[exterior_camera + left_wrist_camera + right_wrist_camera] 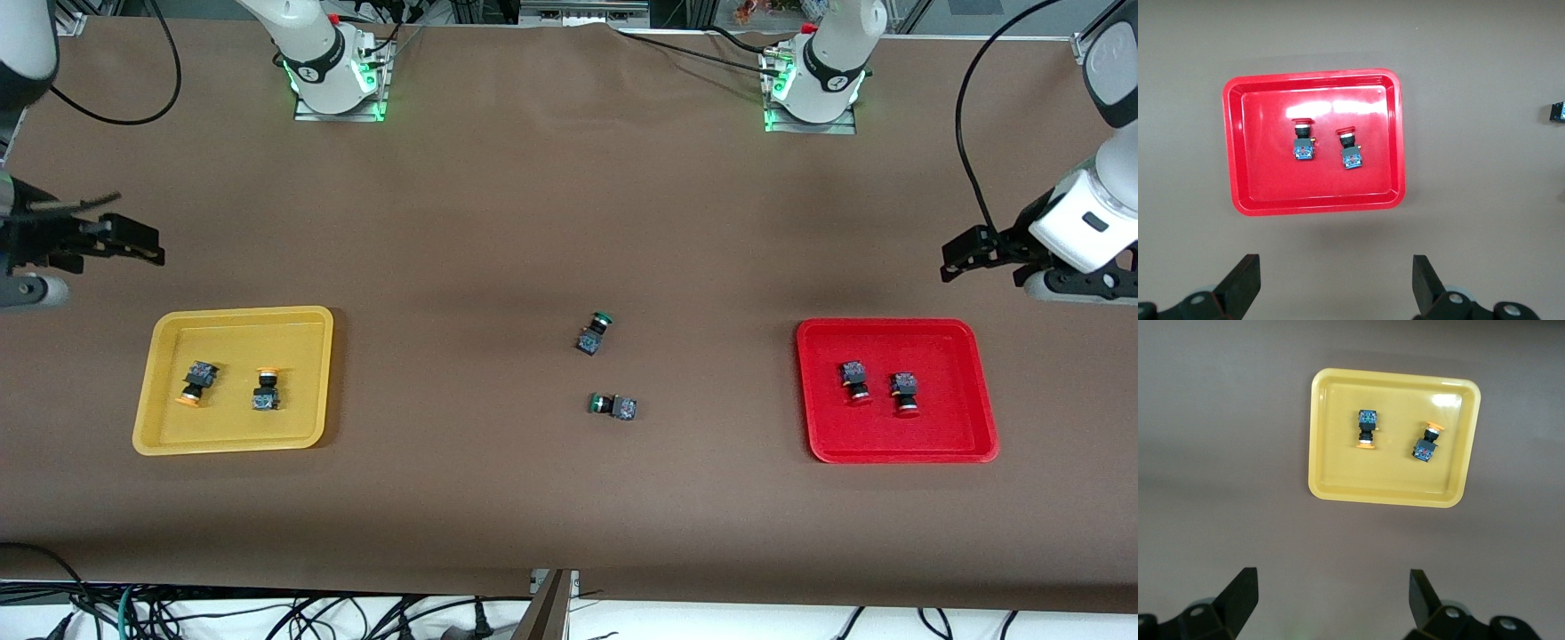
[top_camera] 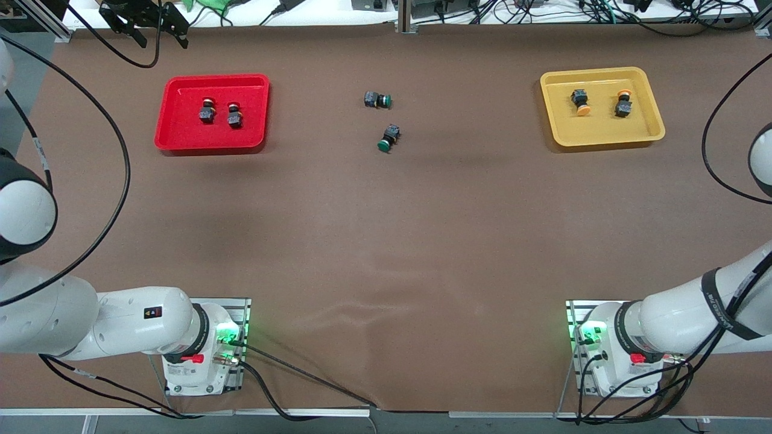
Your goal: Place red and yellow buttons in trays
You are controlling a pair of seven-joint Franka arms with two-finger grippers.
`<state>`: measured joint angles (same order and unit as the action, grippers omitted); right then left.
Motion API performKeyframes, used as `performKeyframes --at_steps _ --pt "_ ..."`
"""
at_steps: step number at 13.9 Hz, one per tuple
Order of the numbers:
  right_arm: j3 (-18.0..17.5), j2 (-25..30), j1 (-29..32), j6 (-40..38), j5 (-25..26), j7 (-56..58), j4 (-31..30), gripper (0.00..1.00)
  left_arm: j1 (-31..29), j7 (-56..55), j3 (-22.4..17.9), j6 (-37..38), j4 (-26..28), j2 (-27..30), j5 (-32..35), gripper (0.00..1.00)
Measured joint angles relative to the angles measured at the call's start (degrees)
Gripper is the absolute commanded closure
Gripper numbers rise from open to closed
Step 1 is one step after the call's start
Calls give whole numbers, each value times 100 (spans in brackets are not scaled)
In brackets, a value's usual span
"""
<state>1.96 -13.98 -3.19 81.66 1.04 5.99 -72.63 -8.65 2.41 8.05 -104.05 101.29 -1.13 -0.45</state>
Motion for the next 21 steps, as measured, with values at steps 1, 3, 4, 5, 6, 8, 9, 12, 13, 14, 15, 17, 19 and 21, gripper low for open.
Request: performKeyframes --at_steps 1,3,4,5,6,8,9,12,13,14,15,17,19,21 --pt "0 128 6 -4 0 0 -55 0 75 -15 -70 8 13 54 -52 0" --pt "4 386 26 -23 0 0 -243 0 616 -85 -627 73 -38 105 -72 0" --pt "1 528 29 -33 0 0 -403 0 891 -98 -912 140 -111 117 -75 0" --pt "-21 651 29 -43 0 0 -565 0 1045 -106 -1065 202 -193 130 -75 0" --pt "-53 747 28 -55 0 -4 -708 0 1105 -113 -1111 281 -290 140 -76 0" --pt "-90 809 27 -111 0 -32 -846 0 1140 -130 -1110 577 -484 151 -76 0" --pt "-91 804 28 -137 0 -36 -862 0 1151 -143 -1110 781 -573 153 -76 0" --pt "-90 759 29 -144 11 -36 -869 0 1182 -175 -1082 1038 -668 154 -76 0" --pt "-90 748 30 -144 14 -36 -869 0 1192 -181 -1072 1074 -669 154 -76 0" --pt "-89 747 32 -143 14 -36 -869 0 1194 -183 -1070 1117 -669 154 -76 0" --pt "-89 747 34 -142 15 -35 -869 0 1190 -183 -1071 1155 -669 154 -76 0" --pt "-89 747 34 -141 17 -35 -869 0 1182 -183 -1073 1194 -669 154 -76 0" --pt "-89 747 35 -140 22 -35 -869 0 1181 -183 -1072 1225 -669 154 -76 0" --pt "-87 747 41 -140 25 -35 -869 0 1181 -182 -1072 1285 -673 153 -76 0"
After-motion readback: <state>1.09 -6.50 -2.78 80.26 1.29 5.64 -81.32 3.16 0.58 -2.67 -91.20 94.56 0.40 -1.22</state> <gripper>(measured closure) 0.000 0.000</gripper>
